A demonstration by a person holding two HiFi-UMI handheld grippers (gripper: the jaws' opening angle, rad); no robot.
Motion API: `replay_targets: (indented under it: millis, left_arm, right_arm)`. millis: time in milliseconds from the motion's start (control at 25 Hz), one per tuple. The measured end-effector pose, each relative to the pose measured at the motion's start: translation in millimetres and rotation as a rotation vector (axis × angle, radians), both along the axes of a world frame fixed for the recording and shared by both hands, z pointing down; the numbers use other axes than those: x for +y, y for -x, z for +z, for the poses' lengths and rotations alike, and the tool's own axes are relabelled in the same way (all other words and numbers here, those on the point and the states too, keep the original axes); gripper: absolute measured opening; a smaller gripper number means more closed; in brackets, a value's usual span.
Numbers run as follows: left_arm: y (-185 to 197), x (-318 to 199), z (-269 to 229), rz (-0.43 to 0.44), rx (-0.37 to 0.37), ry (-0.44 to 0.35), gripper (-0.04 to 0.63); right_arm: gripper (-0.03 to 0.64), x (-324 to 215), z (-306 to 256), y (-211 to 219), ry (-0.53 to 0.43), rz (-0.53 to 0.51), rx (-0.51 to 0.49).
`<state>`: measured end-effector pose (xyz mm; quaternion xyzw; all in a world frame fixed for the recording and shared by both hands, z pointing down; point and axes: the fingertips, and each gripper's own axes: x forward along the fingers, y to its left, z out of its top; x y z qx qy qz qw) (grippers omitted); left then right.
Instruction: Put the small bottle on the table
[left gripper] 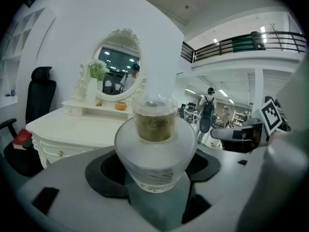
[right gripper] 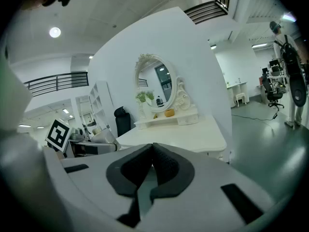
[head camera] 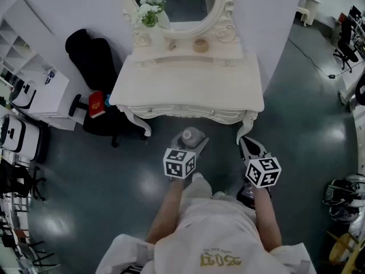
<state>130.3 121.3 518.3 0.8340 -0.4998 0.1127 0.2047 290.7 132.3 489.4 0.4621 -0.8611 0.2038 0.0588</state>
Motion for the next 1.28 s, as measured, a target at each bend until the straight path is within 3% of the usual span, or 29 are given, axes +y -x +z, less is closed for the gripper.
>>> replay_targets:
  millis: [240,880,1280]
  left_arm:
    - [12,6,-9,-0.033,0.046,-0.014,0.350]
    - [50,6,-8,-0.115,0.024,0.019,0.348]
    - [104,-44,12,-0.124,0.018,0.049,0.348]
  right_arm:
    - [0.012,3,3,4,0.017,0.001,-0.010]
    - [0.013,-8,7,27,0.050,-0.034,-0.061]
    - [0.013,-63,21,79,0.071,-0.044,-0.029]
